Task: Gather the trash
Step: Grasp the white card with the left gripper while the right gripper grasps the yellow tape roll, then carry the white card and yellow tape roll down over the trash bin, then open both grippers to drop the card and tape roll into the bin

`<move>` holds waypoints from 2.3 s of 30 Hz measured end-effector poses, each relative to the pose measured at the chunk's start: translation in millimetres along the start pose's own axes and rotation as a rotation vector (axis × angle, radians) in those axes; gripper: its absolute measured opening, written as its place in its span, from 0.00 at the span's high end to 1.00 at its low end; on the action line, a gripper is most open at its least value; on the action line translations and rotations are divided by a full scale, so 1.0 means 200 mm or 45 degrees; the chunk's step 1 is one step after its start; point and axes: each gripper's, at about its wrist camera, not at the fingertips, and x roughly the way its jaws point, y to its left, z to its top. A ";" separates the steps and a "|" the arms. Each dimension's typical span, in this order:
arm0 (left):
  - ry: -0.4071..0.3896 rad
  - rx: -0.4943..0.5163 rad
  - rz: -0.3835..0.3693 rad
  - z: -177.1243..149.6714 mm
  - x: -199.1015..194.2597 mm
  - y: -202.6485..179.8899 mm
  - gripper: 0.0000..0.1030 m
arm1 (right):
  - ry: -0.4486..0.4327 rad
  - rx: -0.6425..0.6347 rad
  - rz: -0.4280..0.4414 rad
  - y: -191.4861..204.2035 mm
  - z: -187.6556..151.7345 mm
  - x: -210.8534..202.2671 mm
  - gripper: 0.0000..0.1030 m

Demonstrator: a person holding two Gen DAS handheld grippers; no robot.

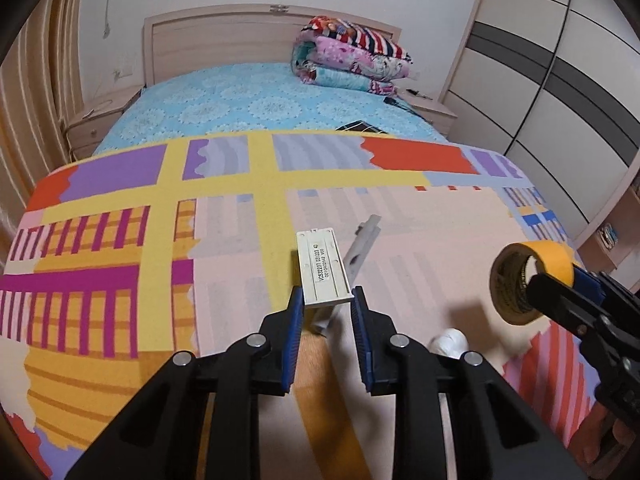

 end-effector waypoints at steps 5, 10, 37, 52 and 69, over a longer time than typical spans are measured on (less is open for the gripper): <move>-0.042 0.015 -0.013 -0.03 -0.14 -0.02 0.77 | 0.010 -0.006 0.017 0.00 -0.02 -0.06 0.62; -0.080 0.044 -0.020 -0.10 -0.30 -0.06 0.77 | 0.026 -0.035 0.033 0.03 -0.08 -0.16 0.62; -0.074 0.110 -0.258 -0.96 -0.94 -0.33 0.77 | 0.124 -0.234 0.191 0.38 -0.63 -0.83 0.62; 0.149 0.158 -0.365 -1.43 -0.85 -0.38 0.77 | 0.473 -0.152 0.300 0.37 -1.09 -0.67 0.62; 0.493 0.239 -0.262 -1.71 -0.43 -0.43 0.77 | 0.746 -0.267 0.178 0.44 -1.47 -0.34 0.62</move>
